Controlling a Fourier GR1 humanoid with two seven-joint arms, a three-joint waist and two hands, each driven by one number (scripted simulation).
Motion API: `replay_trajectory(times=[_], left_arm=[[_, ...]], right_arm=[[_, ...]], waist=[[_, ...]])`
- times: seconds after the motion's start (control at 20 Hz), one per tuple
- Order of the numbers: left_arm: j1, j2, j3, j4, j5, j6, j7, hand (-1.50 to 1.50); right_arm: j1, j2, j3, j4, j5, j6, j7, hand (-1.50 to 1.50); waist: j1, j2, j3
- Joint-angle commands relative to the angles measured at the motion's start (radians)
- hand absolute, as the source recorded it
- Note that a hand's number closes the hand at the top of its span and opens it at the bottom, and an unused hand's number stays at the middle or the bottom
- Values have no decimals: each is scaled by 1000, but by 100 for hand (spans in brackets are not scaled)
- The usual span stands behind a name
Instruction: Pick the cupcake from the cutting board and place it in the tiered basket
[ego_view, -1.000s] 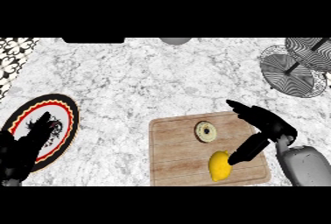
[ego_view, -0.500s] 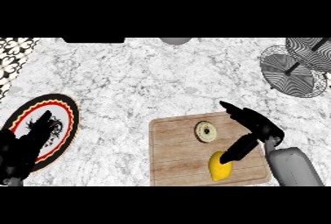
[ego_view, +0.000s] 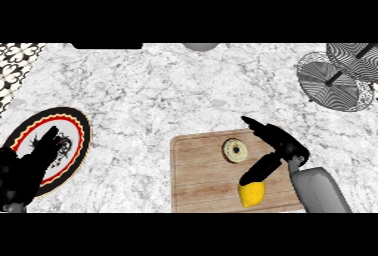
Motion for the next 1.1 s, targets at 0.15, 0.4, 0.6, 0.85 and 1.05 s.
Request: replay_trajectory(times=[0.15,0.4,0.6,0.85,1.05], left_arm=[[31,-32,48,25,-37,-42,-51,0],[-49,-57,51,115,-74,-26,-81,0],[-90,-29,77,68,-43,-60,23,0],[8,-42,64,-19,-50,-68,18,0],[-64,-65,76,126,-91,-54,-67,0]], right_arm=[[-31,32,-47,21,8,19,20,-150],[-22,90,1,132,86,-35,-70,-150],[7,111,21,90,103,-38,-61,-150],[22,118,78,194,188,-80,-288,150],[-51,141,13,227,175,-124,-298,150]], waist=[[-1,0,0],[-2,0,0],[-4,0,0],[5,-1,1],[-3,1,0]])
